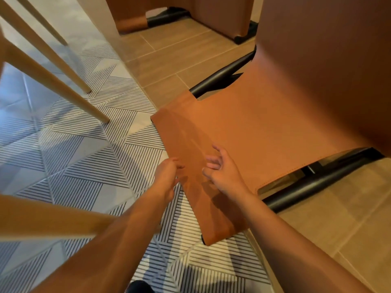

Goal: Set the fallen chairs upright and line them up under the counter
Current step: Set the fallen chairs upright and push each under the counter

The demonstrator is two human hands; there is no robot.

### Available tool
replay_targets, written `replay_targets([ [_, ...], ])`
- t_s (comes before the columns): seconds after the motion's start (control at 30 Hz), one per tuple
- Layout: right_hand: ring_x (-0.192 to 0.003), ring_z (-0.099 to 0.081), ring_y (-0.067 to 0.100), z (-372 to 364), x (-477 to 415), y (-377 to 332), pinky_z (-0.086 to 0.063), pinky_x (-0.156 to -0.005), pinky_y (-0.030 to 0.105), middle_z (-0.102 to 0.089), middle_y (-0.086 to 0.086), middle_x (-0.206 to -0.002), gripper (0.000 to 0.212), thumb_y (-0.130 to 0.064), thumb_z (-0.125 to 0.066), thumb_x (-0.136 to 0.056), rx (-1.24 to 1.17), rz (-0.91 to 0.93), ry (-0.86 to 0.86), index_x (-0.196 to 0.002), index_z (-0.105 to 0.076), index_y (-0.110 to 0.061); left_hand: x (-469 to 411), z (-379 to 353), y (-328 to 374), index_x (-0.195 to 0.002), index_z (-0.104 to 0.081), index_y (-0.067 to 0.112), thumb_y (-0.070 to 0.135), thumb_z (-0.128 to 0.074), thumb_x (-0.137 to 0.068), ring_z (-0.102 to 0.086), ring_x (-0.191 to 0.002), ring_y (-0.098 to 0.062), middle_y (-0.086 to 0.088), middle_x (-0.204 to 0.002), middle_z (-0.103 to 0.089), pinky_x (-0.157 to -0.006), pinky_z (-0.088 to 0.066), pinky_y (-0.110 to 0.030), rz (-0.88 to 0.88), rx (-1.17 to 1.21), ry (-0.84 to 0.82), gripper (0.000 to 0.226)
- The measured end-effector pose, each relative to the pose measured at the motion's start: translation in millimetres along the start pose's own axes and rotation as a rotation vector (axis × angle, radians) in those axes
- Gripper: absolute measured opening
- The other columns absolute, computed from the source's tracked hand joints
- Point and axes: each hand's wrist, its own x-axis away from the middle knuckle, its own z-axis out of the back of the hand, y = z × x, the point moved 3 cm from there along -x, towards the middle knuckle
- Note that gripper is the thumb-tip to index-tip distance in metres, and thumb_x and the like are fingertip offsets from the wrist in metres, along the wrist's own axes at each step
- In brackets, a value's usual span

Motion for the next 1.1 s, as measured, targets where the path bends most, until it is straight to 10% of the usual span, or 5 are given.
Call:
replay_targets([
  [0.27, -0.123, -0.046, 0.008, -12, 3, 17, -0.036, -0.079, -0.002, -0.052, 0.003, -0.132, 0.079, -0.005, -0.066, -0.086, 0.144, 0.084, -0.041, -0.15, -0.025, -0.025, -17, -5, -17, -0.091, -0.062, 0.013, 0.003, -0.053, -0.084, -0.059, -0.077, -0.016, -0.004, -0.089, -0.067, -0.063, -0.046, -0.03, 0.074, 0.106, 0.087, 0.016],
  [0.4, -0.131, -0.044, 0.012, -19, 4, 25, -0.043, -0.106, 0.035, -0.047, 0.007, -0.142, 0.084, -0.008, -0.068, -0.084, 0.136, 0.081, -0.079, -0.151, -0.023, -0.032, -23, -6, -23, -0.088, -0.061, 0.013, 0.005, -0.054, -0.083, -0.059, -0.076, -0.019, -0.008, -0.085, -0.066, -0.064, -0.047, -0.03, 0.077, 0.122, 0.128, 0.011],
  [0.63, -0.148, -0.013, 0.018, -25, 6, 30, -0.014, -0.121, 0.037, -0.023, 0.0, -0.159, 0.083, -0.028, -0.066, -0.086, 0.597, 0.184, -0.014, -0.153, -0.016, -0.031, -28, 0, -31, -0.096, -0.061, 0.011, 0.007, -0.051, -0.088, -0.059, -0.084, -0.02, -0.008, -0.085, -0.064, -0.068, -0.049, -0.034, 0.133, 0.03, 0.065, 0.014],
  [0.77, -0.148, 0.015, 0.019, -35, 7, 32, 0.012, -0.113, 0.03, 0.006, 0.001, -0.163, 0.085, -0.031, -0.061, -0.09, 0.847, 0.233, -0.058, -0.155, -0.006, -0.03, -32, 3, -37, -0.098, -0.062, 0.005, 0.006, -0.049, -0.089, -0.054, -0.078, -0.024, -0.013, -0.083, -0.058, -0.075, -0.053, -0.038, 0.205, -0.039, 0.035, 0.015],
  [1.1, -0.147, 0.013, 0.036, -61, 12, 22, 0.002, -0.103, 0.075, 0.015, 0.011, -0.161, 0.086, -0.043, -0.051, -0.094, 1.292, 0.003, -0.13, -0.154, 0.006, -0.019, -23, 0, -18, -0.113, -0.058, -0.005, -0.006, -0.048, -0.085, -0.064, -0.088, -0.032, -0.023, -0.102, -0.066, -0.078, -0.056, -0.039, 0.112, -0.187, 0.129, 0.029],
])
